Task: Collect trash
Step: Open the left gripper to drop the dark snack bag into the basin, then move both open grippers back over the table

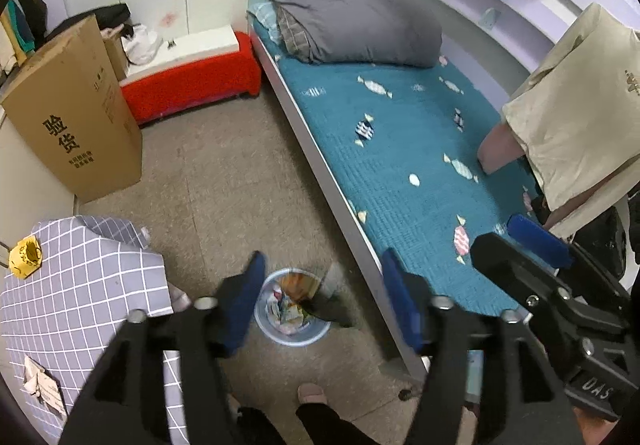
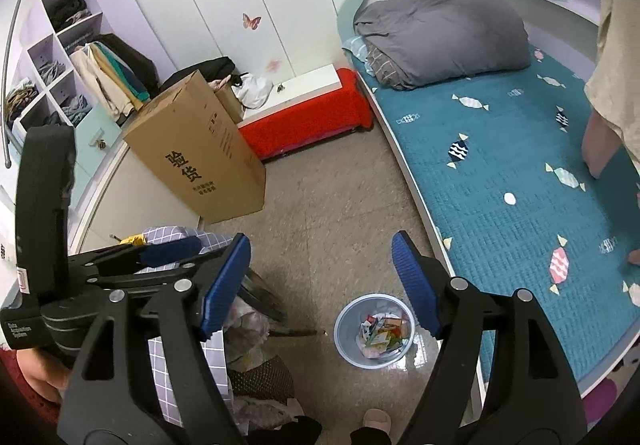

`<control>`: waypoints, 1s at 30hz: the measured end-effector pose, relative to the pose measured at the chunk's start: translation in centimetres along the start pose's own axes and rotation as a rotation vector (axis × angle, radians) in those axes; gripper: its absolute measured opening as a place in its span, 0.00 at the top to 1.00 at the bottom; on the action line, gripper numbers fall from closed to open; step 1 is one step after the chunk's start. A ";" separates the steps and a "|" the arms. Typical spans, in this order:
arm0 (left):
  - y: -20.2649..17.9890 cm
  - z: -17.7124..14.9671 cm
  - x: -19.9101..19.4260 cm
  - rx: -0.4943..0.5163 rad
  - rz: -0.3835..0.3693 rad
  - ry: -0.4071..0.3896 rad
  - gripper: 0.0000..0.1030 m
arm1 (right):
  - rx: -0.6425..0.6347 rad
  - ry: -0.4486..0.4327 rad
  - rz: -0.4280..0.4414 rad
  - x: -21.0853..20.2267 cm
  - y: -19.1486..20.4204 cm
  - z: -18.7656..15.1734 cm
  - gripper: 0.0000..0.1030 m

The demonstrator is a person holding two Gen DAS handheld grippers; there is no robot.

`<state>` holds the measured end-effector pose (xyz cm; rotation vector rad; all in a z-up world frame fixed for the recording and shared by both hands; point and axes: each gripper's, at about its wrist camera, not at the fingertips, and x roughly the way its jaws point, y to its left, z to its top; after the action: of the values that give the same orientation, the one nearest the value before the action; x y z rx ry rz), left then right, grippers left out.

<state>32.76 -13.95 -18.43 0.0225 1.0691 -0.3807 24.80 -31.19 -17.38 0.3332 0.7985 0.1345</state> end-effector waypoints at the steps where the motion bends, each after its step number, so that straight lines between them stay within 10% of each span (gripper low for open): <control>1: 0.0 0.0 -0.2 -0.003 0.001 -0.004 0.38 | 0.001 -0.001 -0.001 -0.1 0.0 0.0 0.30; 15: 1.5 -2.1 -4.9 -0.096 0.006 -0.173 0.30 | -0.082 -0.078 0.029 -2.6 2.5 -0.6 0.27; 30: 9.7 -8.4 -11.3 -0.303 0.225 -0.290 0.28 | -0.255 -0.004 0.234 0.3 12.3 -2.5 0.26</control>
<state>23.91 0.13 -14.39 -0.1763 0.8169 -0.0141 23.30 -18.99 -14.99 0.1840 0.7268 0.4507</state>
